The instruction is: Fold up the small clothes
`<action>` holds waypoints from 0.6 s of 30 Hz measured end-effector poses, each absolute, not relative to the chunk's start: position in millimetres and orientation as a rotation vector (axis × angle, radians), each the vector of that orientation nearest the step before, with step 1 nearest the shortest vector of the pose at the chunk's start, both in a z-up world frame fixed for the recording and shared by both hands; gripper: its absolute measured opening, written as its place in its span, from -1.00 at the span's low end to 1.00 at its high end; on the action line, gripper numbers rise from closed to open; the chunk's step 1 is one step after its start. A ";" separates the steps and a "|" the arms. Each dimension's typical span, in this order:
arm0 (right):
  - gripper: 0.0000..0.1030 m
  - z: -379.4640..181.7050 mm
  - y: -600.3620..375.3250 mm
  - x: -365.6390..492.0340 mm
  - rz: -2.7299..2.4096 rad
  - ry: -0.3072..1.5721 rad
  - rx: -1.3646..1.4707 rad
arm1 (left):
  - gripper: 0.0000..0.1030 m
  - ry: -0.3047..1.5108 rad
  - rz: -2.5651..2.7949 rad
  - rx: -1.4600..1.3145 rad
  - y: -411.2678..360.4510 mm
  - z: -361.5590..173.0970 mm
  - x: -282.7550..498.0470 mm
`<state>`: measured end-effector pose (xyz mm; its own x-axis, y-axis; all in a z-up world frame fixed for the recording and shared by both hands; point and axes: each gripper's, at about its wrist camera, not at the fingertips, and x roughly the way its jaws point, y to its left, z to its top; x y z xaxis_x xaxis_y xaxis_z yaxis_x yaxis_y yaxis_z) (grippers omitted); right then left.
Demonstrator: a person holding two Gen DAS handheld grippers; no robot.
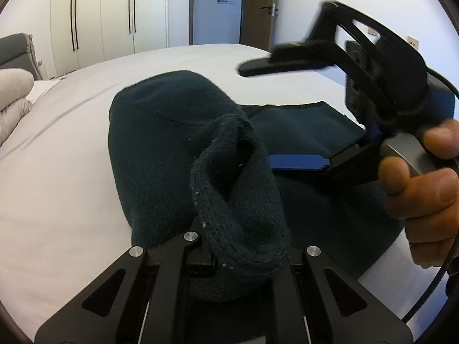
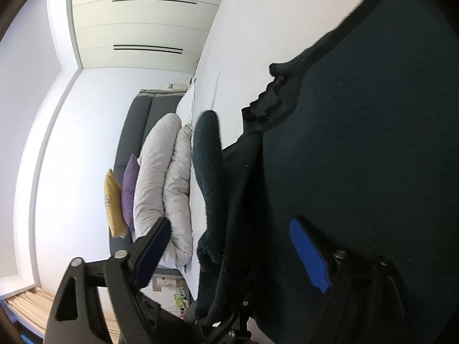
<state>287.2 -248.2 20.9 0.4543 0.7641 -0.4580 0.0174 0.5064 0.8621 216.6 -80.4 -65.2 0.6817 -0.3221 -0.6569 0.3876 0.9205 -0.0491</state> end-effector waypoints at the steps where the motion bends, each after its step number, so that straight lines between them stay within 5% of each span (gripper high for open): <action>1: 0.81 22.1 -245.5 288.9 0.550 1.003 0.941 | -0.88 0.713 -0.404 0.094 -78.2 -64.4 215.3; 6: 0.76 34.1 -217.8 306.0 0.574 1.032 0.885 | -0.88 0.693 -0.410 0.112 -64.8 -65.2 199.1; 9: 0.54 31.5 -201.9 320.5 0.563 1.096 0.828 | -0.88 0.687 -0.408 0.138 -74.1 -62.6 200.8; 14: -0.18 26.7 -192.2 339.0 0.508 1.131 0.733 | -0.88 0.709 -0.406 0.140 -74.7 -64.4 207.8; 18: -0.57 31.3 -194.6 333.8 0.471 1.117 0.656 | -0.88 0.722 -0.409 0.148 -76.0 -63.5 209.9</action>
